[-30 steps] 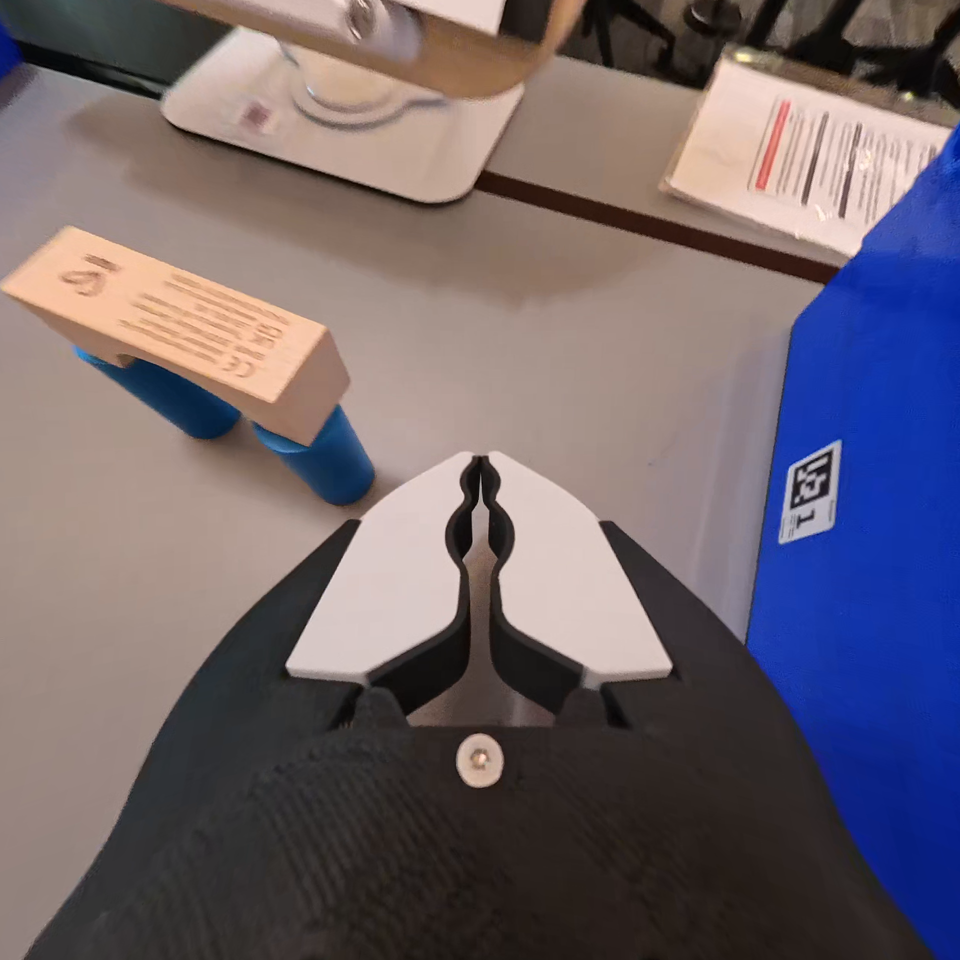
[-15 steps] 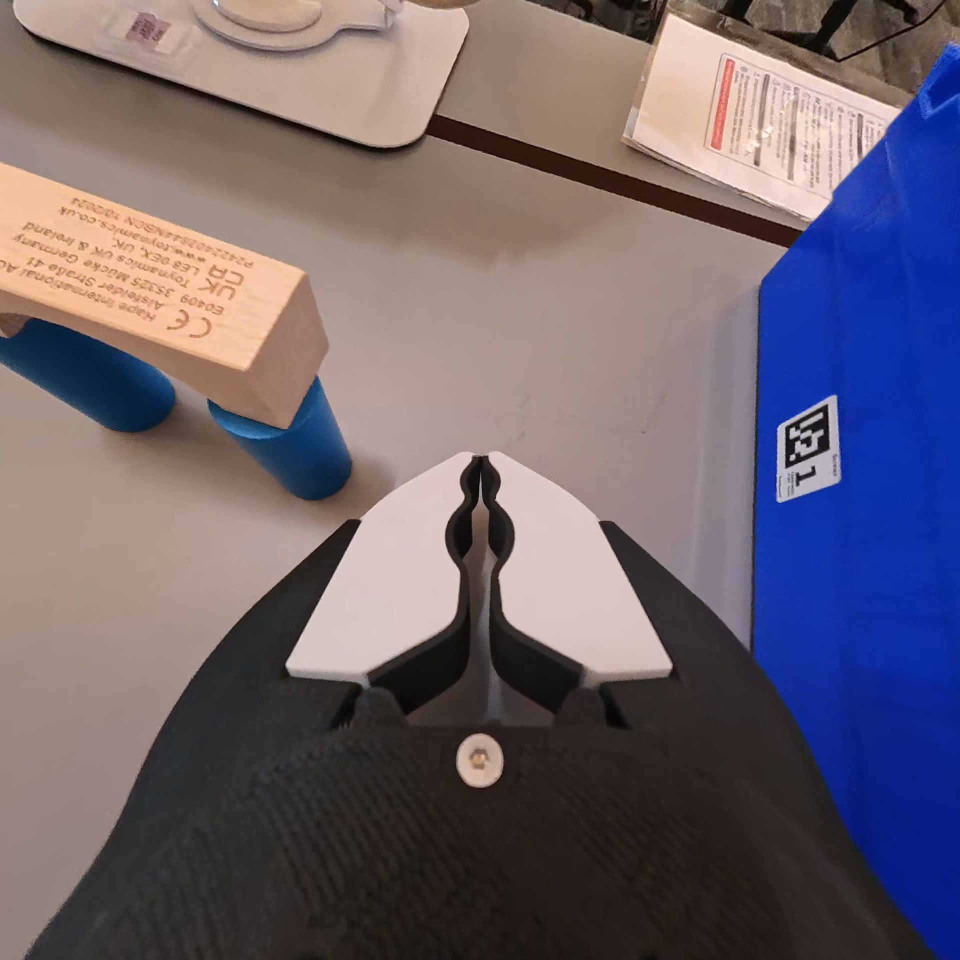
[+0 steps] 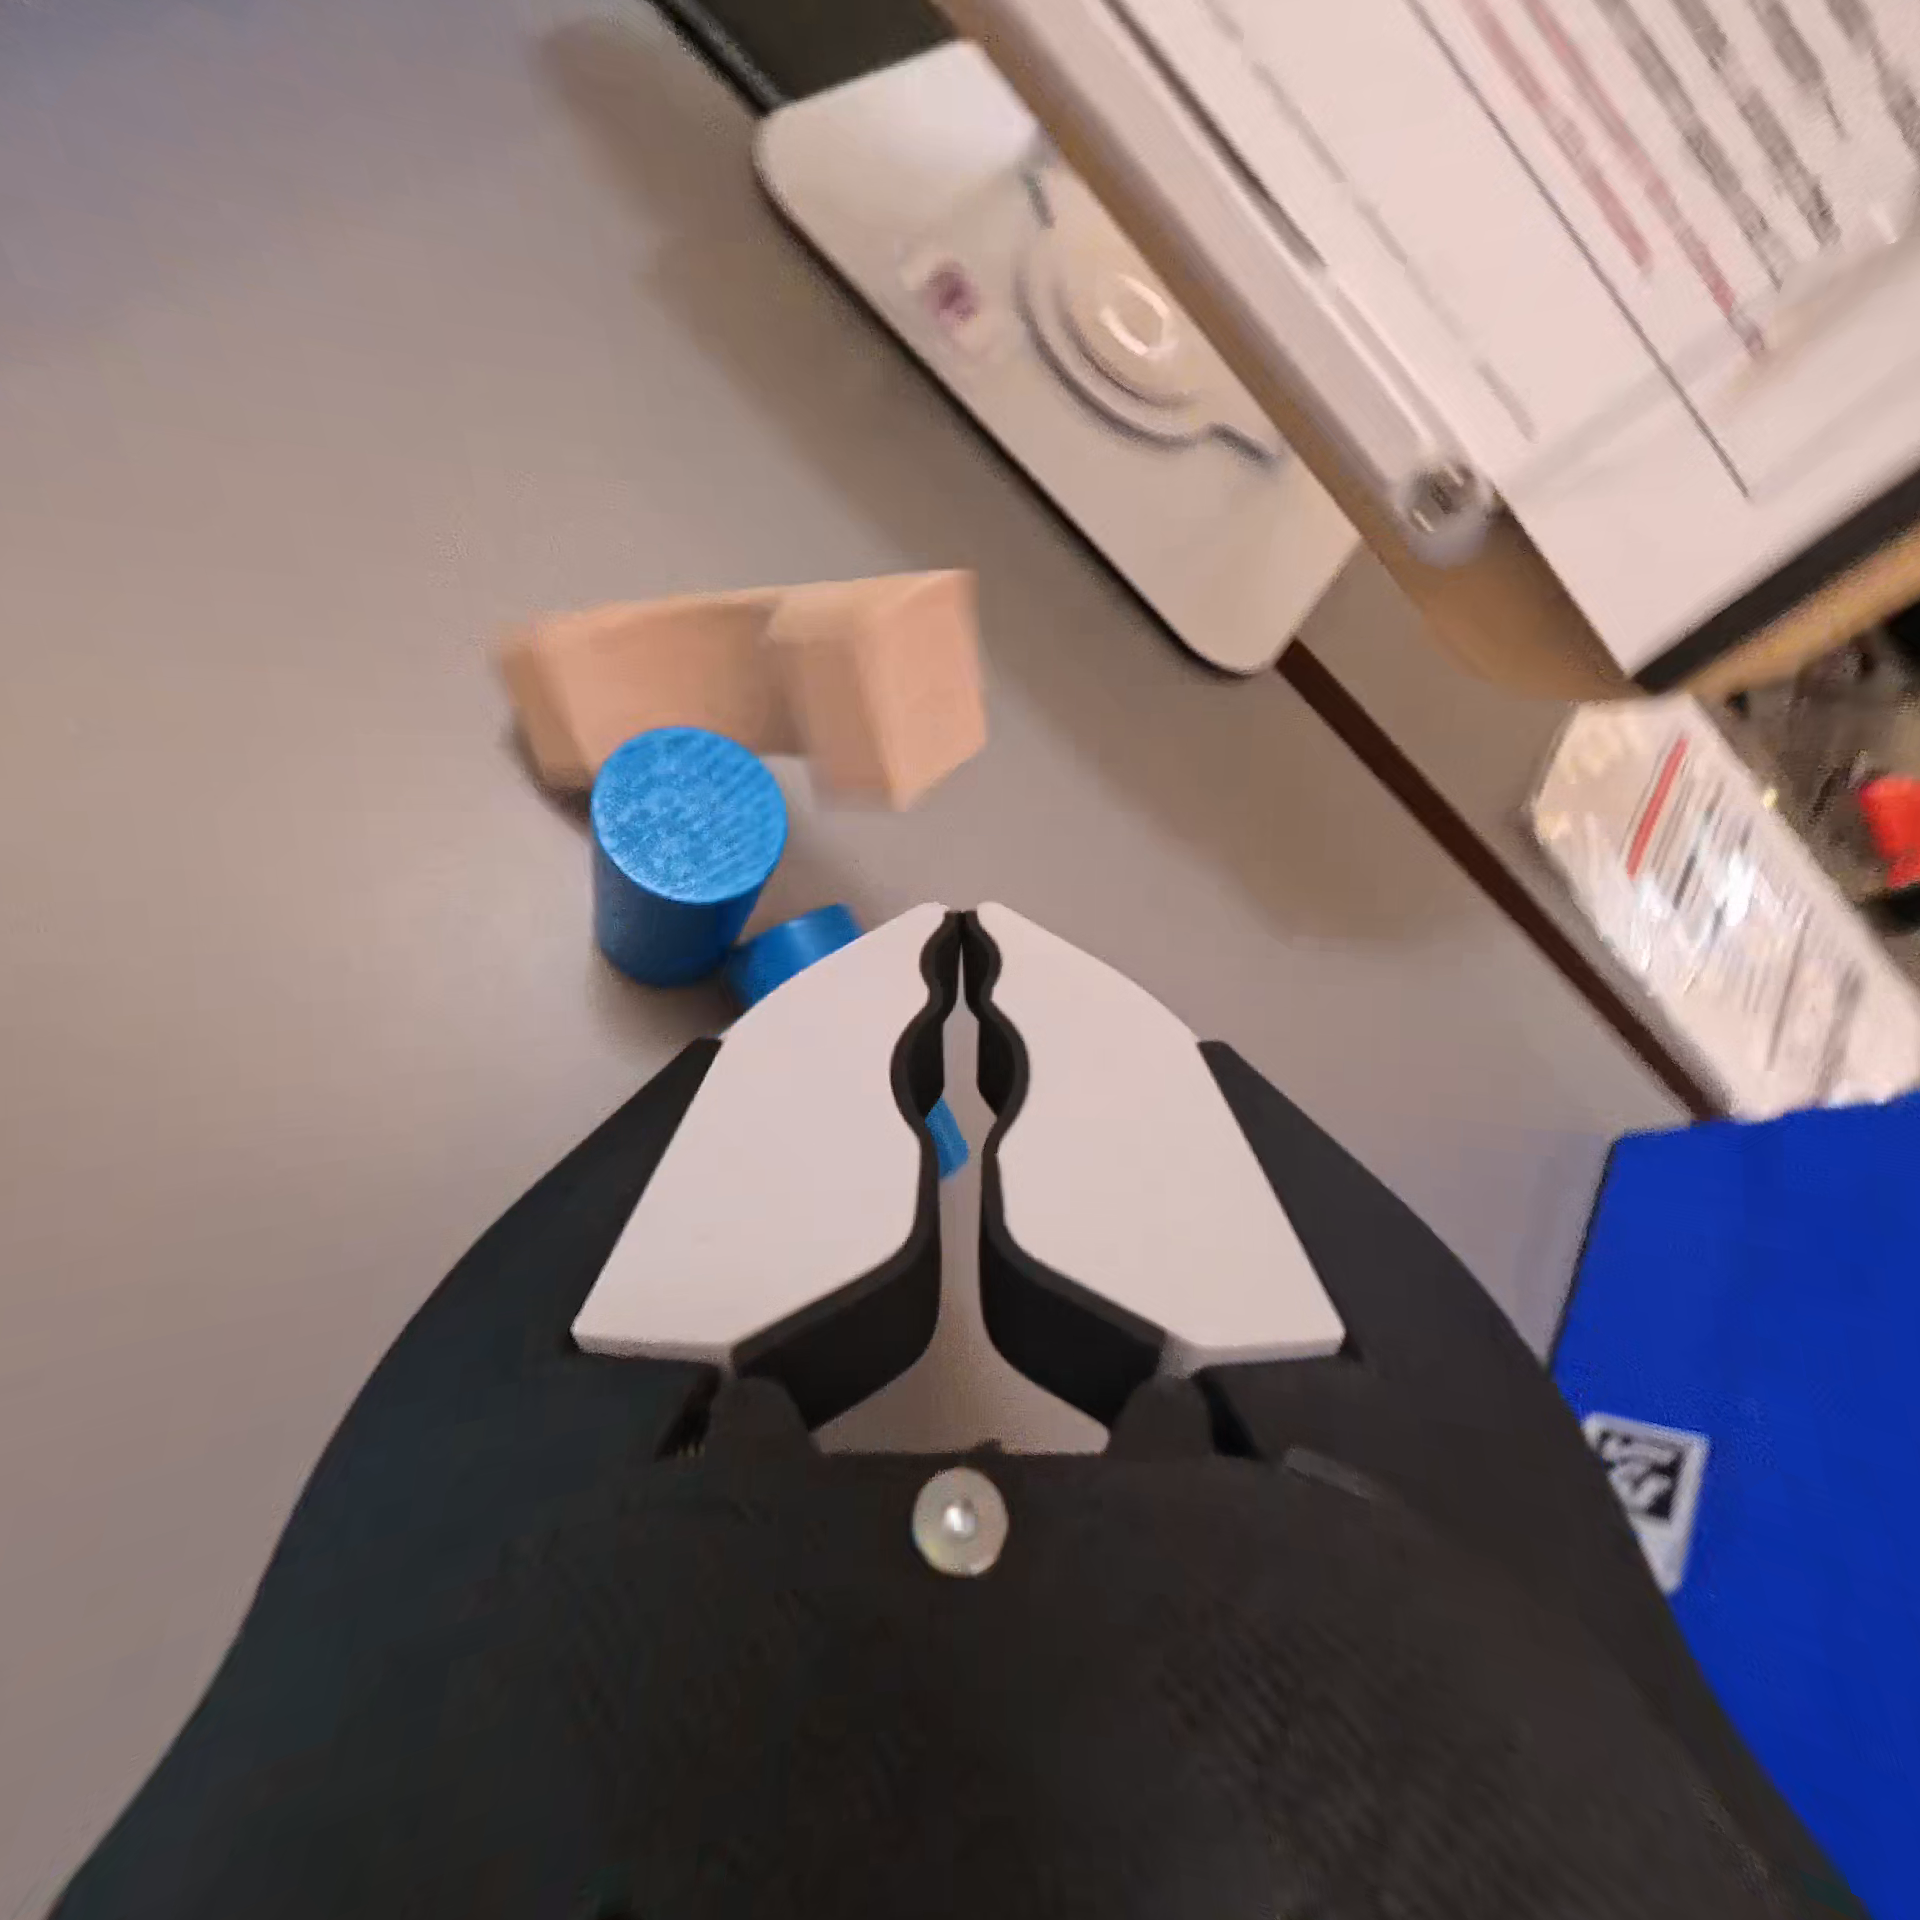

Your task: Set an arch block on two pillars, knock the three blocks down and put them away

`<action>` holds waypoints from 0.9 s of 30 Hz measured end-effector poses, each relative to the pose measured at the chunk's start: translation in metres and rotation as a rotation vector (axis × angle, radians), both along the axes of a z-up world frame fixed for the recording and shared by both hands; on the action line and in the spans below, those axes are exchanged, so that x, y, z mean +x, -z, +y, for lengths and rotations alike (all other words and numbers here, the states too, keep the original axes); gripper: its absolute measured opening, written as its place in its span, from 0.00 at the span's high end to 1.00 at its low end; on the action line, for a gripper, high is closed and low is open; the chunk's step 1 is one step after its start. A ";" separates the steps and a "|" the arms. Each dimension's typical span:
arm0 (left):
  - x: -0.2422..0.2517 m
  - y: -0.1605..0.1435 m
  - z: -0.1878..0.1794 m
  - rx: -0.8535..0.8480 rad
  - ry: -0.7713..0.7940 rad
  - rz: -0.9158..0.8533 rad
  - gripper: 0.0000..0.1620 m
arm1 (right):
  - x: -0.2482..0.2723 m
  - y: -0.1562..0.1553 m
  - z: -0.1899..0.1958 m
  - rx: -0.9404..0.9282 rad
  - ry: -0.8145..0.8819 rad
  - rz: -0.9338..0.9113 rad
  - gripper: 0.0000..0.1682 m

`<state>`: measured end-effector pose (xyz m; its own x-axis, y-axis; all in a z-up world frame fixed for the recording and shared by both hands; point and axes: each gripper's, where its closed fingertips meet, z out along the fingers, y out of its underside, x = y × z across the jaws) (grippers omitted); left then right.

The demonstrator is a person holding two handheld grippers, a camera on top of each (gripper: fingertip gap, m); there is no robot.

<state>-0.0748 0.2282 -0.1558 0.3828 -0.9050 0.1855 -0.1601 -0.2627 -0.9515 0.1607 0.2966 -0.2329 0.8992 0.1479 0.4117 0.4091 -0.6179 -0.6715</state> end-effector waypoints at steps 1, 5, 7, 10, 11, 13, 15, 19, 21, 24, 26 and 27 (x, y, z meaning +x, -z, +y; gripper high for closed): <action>0.001 0.002 -0.001 -0.001 0.002 0.009 0.75 | -0.008 0.000 0.001 -0.013 -0.045 -0.049 1.00; 0.006 0.011 -0.007 -0.025 0.017 0.034 0.73 | -0.026 -0.013 0.002 0.044 -0.107 -0.031 1.00; 0.008 0.013 -0.009 -0.035 0.025 0.035 0.73 | -0.026 -0.017 0.000 0.052 -0.094 0.031 1.00; 0.012 0.014 -0.012 -0.055 0.043 0.030 0.73 | 0.013 -0.014 -0.003 0.011 0.076 -0.099 1.00; 0.014 0.014 -0.013 -0.060 0.048 0.028 0.73 | 0.017 -0.010 -0.001 -0.001 0.105 -0.084 1.00; 0.018 0.014 -0.014 -0.066 0.049 0.026 0.73 | 0.008 0.006 0.007 -0.036 0.107 0.039 1.00; 0.022 0.015 -0.015 -0.077 0.054 0.028 0.73 | -0.023 0.021 0.017 -0.081 -0.017 0.138 1.00; 0.025 0.021 -0.022 -0.101 0.072 0.047 0.71 | -0.053 0.008 0.024 -0.006 -0.154 0.056 1.00; 0.022 0.025 -0.022 -0.089 0.063 0.066 0.71 | -0.058 -0.007 0.024 0.046 -0.188 0.024 1.00; 0.018 0.029 -0.022 -0.097 0.058 0.075 0.71 | -0.054 -0.019 0.015 0.040 -0.231 -0.021 1.00; 0.016 0.028 -0.022 -0.102 0.059 0.061 0.70 | -0.047 -0.019 0.004 0.003 -0.280 -0.064 0.99; 0.015 0.027 -0.022 -0.098 0.058 0.051 0.70 | -0.045 -0.014 -0.004 -0.043 -0.314 -0.067 0.93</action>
